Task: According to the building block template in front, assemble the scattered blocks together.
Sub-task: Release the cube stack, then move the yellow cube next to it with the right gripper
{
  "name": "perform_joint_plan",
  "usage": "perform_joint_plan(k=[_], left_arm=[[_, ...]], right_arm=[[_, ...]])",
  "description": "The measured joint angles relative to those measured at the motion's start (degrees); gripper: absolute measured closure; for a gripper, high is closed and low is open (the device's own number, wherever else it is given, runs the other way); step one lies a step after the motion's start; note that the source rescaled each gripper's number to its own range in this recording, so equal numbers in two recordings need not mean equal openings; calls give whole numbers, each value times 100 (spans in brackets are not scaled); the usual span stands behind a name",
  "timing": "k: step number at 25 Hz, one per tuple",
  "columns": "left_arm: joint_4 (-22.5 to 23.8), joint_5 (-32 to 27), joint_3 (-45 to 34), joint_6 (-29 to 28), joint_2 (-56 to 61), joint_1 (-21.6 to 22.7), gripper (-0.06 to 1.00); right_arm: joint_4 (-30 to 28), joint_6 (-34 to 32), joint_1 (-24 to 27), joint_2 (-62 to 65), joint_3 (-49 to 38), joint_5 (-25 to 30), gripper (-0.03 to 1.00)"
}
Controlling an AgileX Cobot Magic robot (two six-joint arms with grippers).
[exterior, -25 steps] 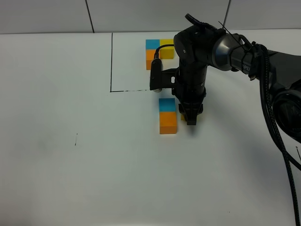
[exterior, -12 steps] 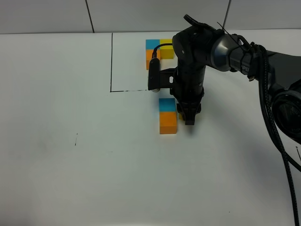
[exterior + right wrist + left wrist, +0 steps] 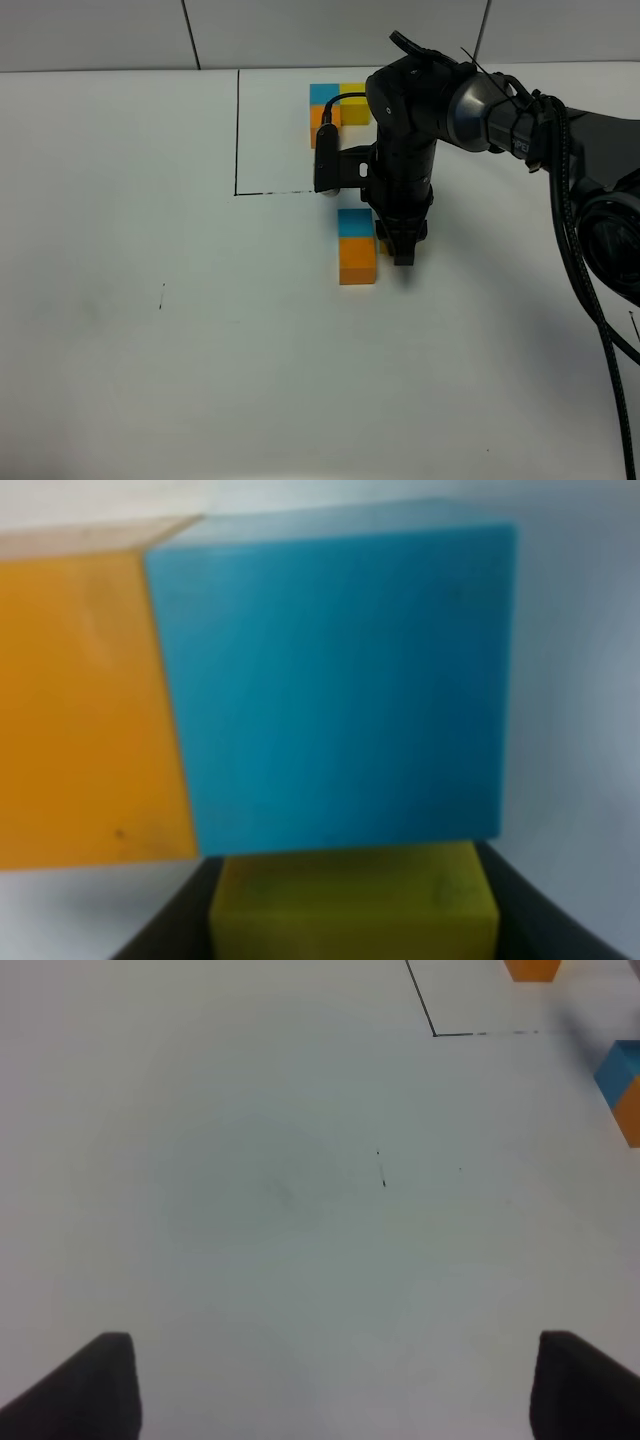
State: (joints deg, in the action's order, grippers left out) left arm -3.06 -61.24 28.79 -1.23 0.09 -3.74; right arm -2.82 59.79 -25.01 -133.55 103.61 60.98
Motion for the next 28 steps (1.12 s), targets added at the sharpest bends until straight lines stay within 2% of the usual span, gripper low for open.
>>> perform_joint_plan(k=[28], left_arm=[[0, 0, 0, 0, 0, 0, 27]], right_arm=[[38, 171, -11, -65, 57, 24, 96]])
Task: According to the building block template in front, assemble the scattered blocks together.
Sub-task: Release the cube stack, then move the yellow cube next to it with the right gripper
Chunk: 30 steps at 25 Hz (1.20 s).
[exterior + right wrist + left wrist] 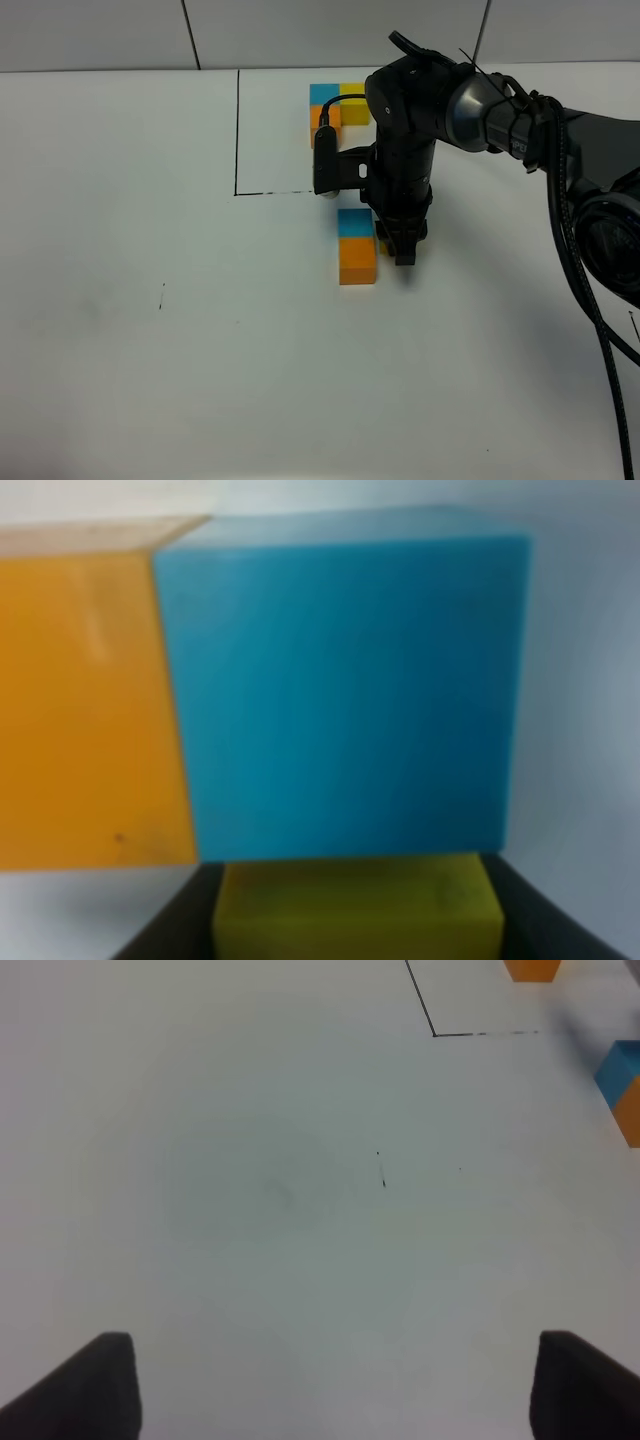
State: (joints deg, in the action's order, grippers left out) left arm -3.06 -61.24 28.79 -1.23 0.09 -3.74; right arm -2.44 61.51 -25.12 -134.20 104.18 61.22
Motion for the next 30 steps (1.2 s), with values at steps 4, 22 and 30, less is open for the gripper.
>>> perform_joint_plan(k=[4, 22, 30], left_arm=[[0, 0, 0, 0, 0, 0, 27], [0, 0, 0, 0, 0, 0, 27], [0, 0, 0, 0, 0, 0, 27]], right_arm=[[-36, 46, -38, 0, 0, 0, 96], [-31, 66, -56, 0, 0, -17, 96], [-36, 76, -85, -5, 0, -31, 96]])
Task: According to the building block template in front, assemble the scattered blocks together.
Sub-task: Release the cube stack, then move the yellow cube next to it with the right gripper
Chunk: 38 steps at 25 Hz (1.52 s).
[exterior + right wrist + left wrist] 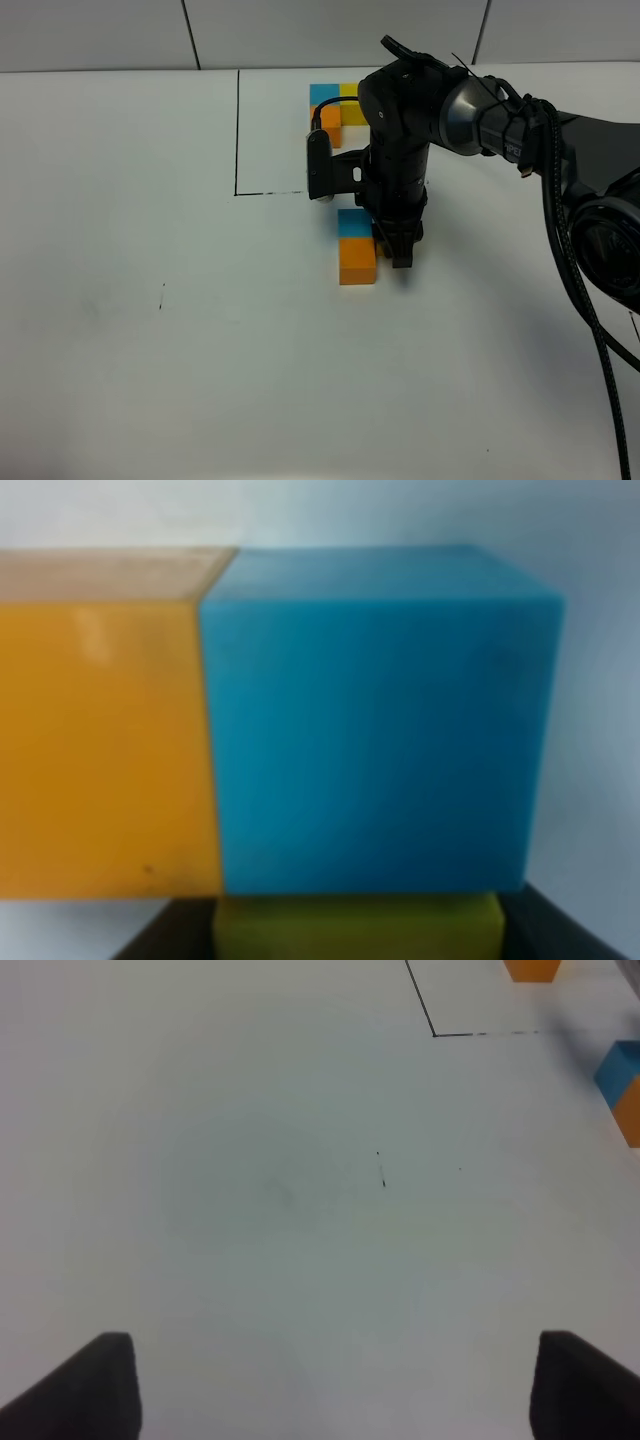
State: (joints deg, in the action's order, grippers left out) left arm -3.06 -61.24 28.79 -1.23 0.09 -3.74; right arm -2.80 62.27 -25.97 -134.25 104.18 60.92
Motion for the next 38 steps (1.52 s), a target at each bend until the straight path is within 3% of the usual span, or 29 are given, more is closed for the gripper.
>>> perform_joint_plan(k=[38], left_arm=[[0, 0, 0, 0, 0, 0, 27]], right_arm=[[92, 49, -7, 0, 0, -77, 96]])
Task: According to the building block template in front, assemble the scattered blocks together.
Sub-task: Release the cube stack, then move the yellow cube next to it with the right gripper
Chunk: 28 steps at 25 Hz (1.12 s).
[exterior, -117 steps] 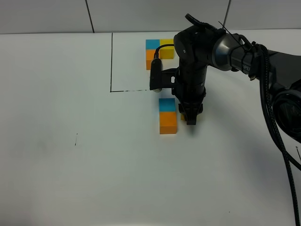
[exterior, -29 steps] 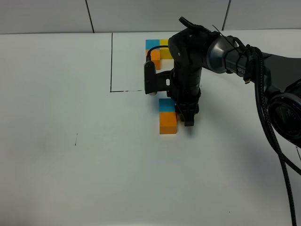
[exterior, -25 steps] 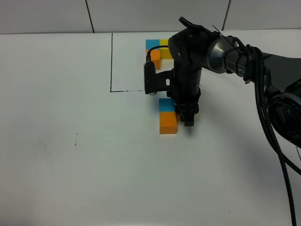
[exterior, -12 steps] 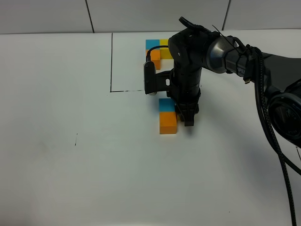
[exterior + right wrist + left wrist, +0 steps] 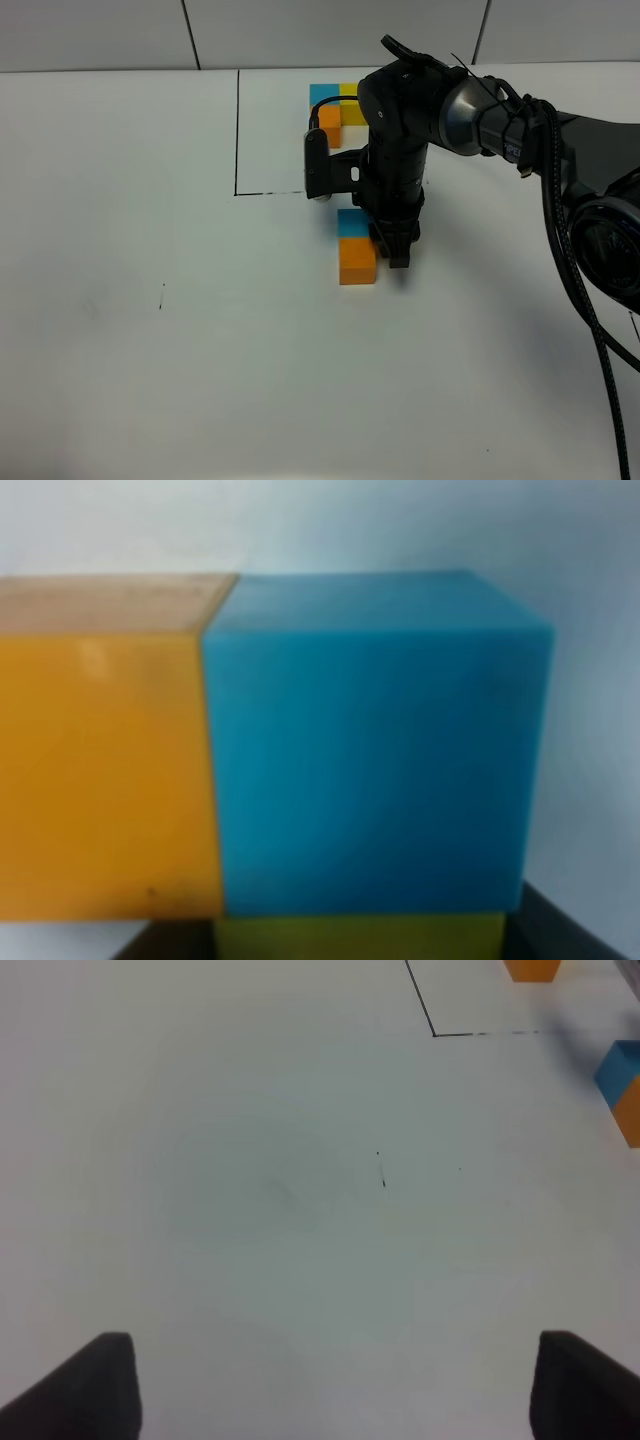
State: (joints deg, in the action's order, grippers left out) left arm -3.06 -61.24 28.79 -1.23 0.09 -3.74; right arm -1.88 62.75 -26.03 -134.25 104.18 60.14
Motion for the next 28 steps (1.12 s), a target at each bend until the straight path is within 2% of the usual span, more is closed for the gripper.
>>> perform_joint_plan(k=[28], left_arm=[[0, 0, 0, 0, 0, 0, 27]], right_arm=[[4, 29, 0, 0, 0, 5, 96]])
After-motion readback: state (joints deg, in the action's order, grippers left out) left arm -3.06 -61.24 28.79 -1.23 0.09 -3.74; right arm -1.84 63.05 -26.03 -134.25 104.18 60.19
